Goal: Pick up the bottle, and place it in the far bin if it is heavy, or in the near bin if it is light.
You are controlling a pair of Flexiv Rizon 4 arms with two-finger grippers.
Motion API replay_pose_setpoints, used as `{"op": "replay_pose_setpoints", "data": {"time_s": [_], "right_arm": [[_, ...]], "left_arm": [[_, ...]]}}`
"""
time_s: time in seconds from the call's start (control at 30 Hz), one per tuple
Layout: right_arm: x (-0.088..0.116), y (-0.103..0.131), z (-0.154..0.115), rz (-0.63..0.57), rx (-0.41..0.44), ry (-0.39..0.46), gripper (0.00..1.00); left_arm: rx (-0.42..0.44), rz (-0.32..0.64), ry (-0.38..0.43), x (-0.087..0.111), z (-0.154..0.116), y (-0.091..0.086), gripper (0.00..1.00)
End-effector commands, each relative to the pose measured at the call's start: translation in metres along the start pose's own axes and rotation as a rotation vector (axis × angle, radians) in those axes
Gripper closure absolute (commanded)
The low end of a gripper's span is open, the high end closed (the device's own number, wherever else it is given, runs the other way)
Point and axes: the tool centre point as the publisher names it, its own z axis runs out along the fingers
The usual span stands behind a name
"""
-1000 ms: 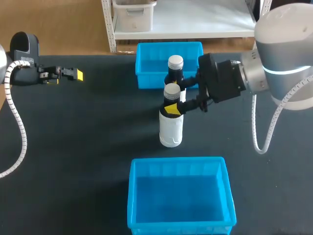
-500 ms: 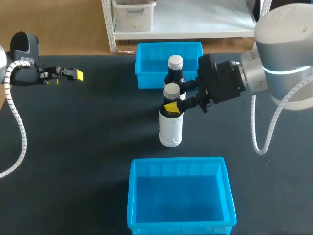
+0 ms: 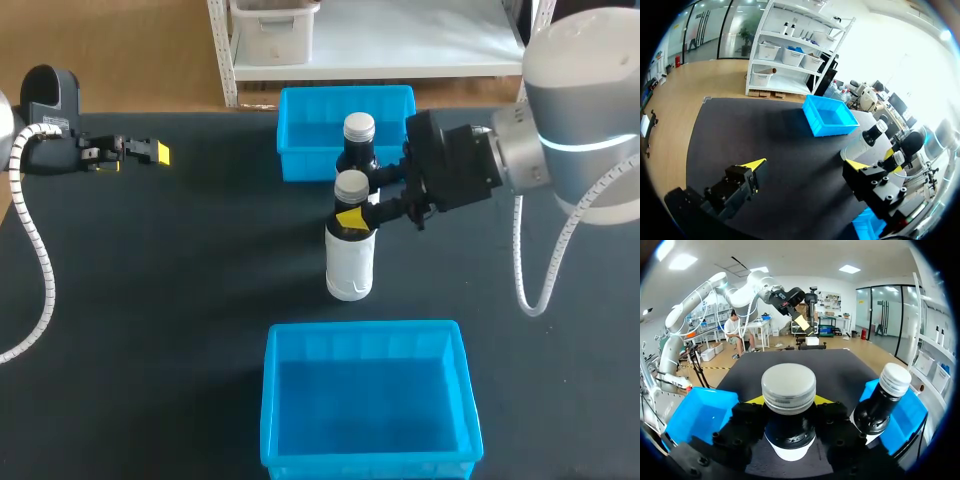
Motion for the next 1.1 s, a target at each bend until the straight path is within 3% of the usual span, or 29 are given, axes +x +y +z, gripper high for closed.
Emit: {"op": "replay_pose_setpoints", "data": {"time_s": [0.03, 0.57, 1.1], "right_arm": [[0.000, 0.000, -0.001, -0.002, 0.002, -0.007, 1.00], [-0.017, -0.001, -0.015, -0.033, 0.006, -0.014, 1.00], [-0.012, -0.007, -0.075, -0.015, 0.071, 0.004, 1.00]], "left_arm": [[0.000, 0.000, 0.000, 0.000, 0.000, 0.000, 0.00], [0.000, 0.000, 0.000, 0.000, 0.000, 0.000, 0.00], [0.000, 0.000, 0.000, 0.000, 0.000, 0.000, 0.00]]}}
